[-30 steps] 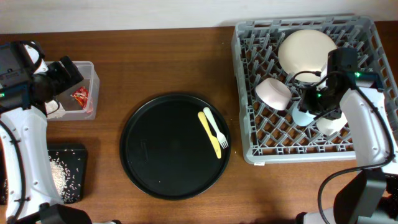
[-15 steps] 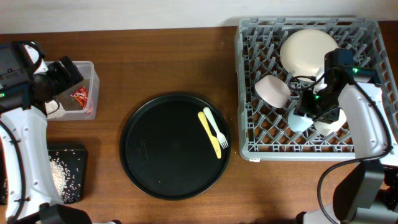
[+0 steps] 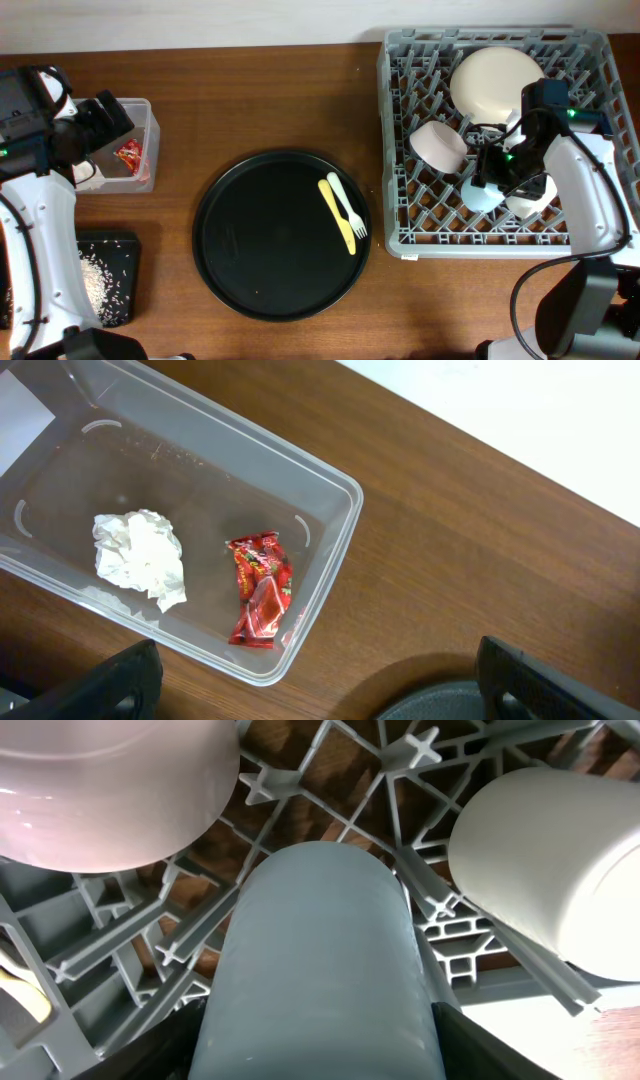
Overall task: Sort waste into correct bins and load items into the dishwasher rack
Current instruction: 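Carry the light-blue cup into the rack and release it, then move the right gripper over the yellow knife and white fork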
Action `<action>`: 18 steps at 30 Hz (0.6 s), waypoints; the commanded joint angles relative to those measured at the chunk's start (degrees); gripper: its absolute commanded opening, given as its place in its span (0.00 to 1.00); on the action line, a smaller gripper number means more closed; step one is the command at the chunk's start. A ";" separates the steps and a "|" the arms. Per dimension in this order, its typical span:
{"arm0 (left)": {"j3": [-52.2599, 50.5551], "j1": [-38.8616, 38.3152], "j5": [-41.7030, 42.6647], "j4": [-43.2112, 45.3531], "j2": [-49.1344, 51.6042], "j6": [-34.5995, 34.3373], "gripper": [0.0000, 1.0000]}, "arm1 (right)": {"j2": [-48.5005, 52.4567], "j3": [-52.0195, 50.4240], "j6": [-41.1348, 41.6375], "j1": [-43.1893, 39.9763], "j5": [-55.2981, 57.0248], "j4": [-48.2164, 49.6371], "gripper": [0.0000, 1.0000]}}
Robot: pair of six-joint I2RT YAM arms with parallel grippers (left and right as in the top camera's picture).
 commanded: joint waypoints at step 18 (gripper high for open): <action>0.22 0.24 0.39 0.09 0.13 -0.09 0.99 | -3.13 14.60 -5.57 16.15 -11.96 -7.89 0.86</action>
